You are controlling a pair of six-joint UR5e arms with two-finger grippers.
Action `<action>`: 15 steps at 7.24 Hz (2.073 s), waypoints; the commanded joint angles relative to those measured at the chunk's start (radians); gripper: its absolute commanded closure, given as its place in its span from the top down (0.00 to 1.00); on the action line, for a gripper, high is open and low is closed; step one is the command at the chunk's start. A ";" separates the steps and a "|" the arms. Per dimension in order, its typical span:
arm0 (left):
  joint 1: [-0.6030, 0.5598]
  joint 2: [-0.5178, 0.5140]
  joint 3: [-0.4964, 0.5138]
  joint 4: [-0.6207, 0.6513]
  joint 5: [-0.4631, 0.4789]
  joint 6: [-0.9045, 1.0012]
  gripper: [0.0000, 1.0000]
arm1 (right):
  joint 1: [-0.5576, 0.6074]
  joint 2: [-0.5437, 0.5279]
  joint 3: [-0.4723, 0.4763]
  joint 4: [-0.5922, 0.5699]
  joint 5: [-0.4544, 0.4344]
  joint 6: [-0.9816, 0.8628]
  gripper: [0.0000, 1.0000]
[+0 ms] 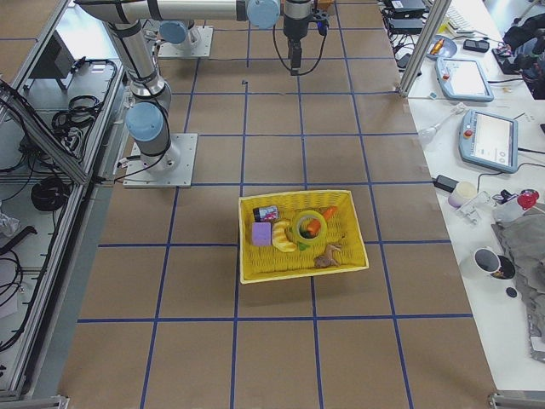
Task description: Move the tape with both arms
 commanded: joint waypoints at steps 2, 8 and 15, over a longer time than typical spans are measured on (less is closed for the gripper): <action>0.000 -0.001 0.001 0.000 0.001 -0.002 1.00 | 0.002 0.000 0.002 0.004 -0.005 -0.008 1.00; 0.005 -0.004 0.026 -0.055 0.013 0.001 1.00 | 0.005 0.002 0.004 0.006 -0.010 0.004 1.00; 0.002 -0.012 0.012 -0.046 0.010 0.003 1.00 | -0.584 0.162 0.005 -0.333 -0.094 -0.241 1.00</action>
